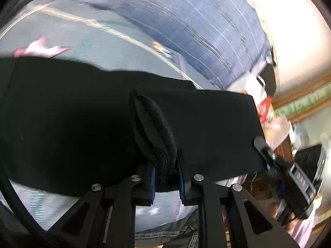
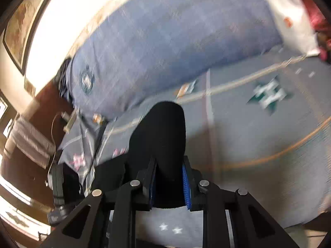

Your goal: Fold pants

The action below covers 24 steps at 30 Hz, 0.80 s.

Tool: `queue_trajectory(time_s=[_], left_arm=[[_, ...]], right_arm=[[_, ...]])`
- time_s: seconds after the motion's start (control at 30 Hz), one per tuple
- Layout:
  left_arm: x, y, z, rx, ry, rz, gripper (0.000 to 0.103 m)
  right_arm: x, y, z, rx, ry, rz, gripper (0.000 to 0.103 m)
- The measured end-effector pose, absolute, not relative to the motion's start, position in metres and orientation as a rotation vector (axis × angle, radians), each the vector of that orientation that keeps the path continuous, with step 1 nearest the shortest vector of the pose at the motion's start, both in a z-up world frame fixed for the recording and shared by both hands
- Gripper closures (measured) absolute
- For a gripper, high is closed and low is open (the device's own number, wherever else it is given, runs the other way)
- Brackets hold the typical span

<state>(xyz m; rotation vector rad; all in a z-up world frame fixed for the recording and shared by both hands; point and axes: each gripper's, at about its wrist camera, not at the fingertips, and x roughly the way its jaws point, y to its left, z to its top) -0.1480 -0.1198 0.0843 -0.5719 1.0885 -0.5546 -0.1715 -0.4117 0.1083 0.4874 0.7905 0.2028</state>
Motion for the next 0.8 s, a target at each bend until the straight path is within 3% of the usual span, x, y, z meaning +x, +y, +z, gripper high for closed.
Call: queue_trajectory(time_s=[0.07, 0.2, 0.33, 0.43, 0.53, 0.7, 0.77, 0.8], left_arm=[[-0.144, -0.148, 0.082, -0.449, 1.113, -0.513, 0.083], [-0.145, -0.166, 0.067, -0.313, 1.111, -0.498, 0.079], [-0.156, -0.142, 0.075, -0.293, 1.122, -0.541, 0.059], [-0.171, -0.095, 0.084, -0.304, 1.03, -0.438, 0.037], [-0.187, -0.032, 0.083, -0.412, 0.965, -0.306, 0.034], [-0.197, 0.031, 0.069, -0.62, 0.957, -0.244, 0.035], [-0.197, 0.04, 0.065, -0.649, 0.959, -0.23, 0.035], [-0.194, 0.042, 0.061, -0.67, 0.976, -0.219, 0.035]], right_arm=[[-0.165, -0.427, 0.1, 0.468, 0.831, 0.162, 0.08], [-0.145, -0.446, 0.027, 0.505, 1.016, 0.055, 0.075], [-0.157, -0.465, 0.006, 0.665, 1.024, 0.072, 0.059], [-0.182, -0.458, 0.043, 0.594, 0.893, 0.012, 0.058], [-0.201, -0.419, 0.083, 0.487, 0.764, 0.103, 0.023], [-0.181, -0.344, 0.078, 0.44, 0.823, 0.32, 0.027], [-0.165, -0.321, 0.062, 0.412, 0.895, 0.321, 0.056], [-0.157, -0.313, 0.055, 0.398, 0.927, 0.309, 0.06]])
